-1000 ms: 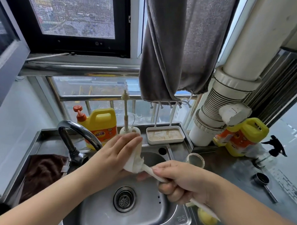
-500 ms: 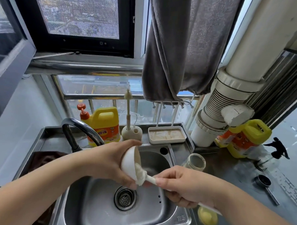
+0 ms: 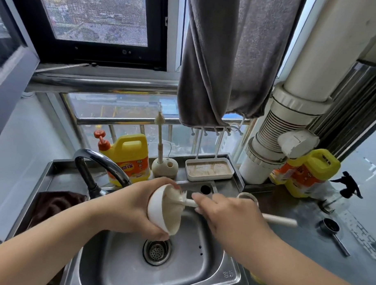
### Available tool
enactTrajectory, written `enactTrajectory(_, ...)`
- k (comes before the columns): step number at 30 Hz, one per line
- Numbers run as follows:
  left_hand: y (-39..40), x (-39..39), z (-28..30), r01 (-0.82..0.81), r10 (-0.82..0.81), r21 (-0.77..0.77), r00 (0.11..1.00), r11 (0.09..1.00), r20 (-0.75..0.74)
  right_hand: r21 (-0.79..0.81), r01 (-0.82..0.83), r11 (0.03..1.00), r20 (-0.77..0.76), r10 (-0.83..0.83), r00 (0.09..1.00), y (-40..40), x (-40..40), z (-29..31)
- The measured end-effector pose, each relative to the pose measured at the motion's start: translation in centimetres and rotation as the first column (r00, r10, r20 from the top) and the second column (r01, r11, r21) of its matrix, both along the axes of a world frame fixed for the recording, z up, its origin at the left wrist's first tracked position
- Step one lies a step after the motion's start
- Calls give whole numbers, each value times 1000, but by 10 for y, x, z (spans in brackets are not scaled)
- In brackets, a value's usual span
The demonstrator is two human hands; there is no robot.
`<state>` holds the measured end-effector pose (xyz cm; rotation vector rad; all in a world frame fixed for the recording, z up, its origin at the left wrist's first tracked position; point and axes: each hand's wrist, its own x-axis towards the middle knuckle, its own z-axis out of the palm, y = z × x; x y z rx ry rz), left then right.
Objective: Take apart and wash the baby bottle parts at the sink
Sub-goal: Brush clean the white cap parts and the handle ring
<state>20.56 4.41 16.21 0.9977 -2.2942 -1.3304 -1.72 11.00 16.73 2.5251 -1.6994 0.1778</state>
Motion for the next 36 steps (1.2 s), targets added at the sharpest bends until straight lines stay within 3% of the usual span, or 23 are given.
enactTrajectory(3, 7, -3, -3, -29, 60, -330, 995, 944, 84, 415, 34, 909, 260, -154, 953, 4, 1, 1)
enactTrajectory(6, 8, -4, -8, 8, 81, -622, 990, 783, 115, 737, -143, 660, 450, -323, 832, -3, -1, 14)
enactTrajectory(8, 4, -5, -8, 35, 106, -760, 985, 649, 136, 857, -253, 449, 487, -543, 684, -7, -4, 19)
enactTrajectory(10, 0, -5, -8, 57, 114, -799, 981, 599, 156, 882, -307, 358, 470, -620, 628, -6, -3, 21)
enactTrajectory(12, -4, -3, -11, 67, 90, -770, 983, 635, 160, 864, -243, 440, 465, -517, 719, -7, 0, 18)
enactTrajectory(14, -5, -2, -14, 23, 64, -641, 992, 767, 113, 715, -88, 694, 391, -292, 873, -11, 2, 14)
enactTrajectory(16, -6, -2, -15, -10, 55, -448, 995, 894, 88, 353, 20, 936, 172, -86, 981, -17, -3, 10)
enactTrajectory(17, -7, -2, -15, -19, 54, -370, 995, 929, 85, 148, 39, 988, -8, -39, 999, -21, -7, 6)
enactTrajectory(18, -9, -2, -16, -26, 54, -320, 995, 947, 80, 2, 35, 999, -86, -35, 996, -24, -11, -1)
enactTrajectory(20, -10, -2, -14, -23, 49, -307, 996, 951, 77, -95, -14, 995, -126, 2, 992, -24, -12, -8)
enactTrajectory(22, -10, -2, -11, -6, 46, -374, 994, 928, 99, -11, 2, 1000, -10, -2, 1000, -21, -10, -9)
enactTrajectory(23, -10, -2, -11, 10, 51, -444, 991, 896, 124, 120, 41, 992, 85, -51, 995, -18, -6, -5)
enactTrajectory(25, -12, -2, -16, 79, 54, -625, 980, 776, 190, 496, 36, 867, 274, -196, 942, -14, -5, -5)
enactTrajectory(28, -10, -5, -20, 152, 65, -772, 968, 618, 243, 813, -141, 564, 411, -386, 826, -15, -7, 1)
enactTrajectory(31, -9, -7, -21, 122, 58, -855, 983, 504, 174, 880, -386, 277, 465, -668, 580, -14, -10, 7)
enactTrajectory(34, -7, -11, -25, 87, 89, -866, 985, 493, 150, 834, -518, 190, 460, -758, 463, -15, -11, 8)
enactTrajectory(36, -3, -10, -28, 103, 81, -789, 978, 606, 190, 828, -527, 190, 458, -771, 442, -16, -10, 7)
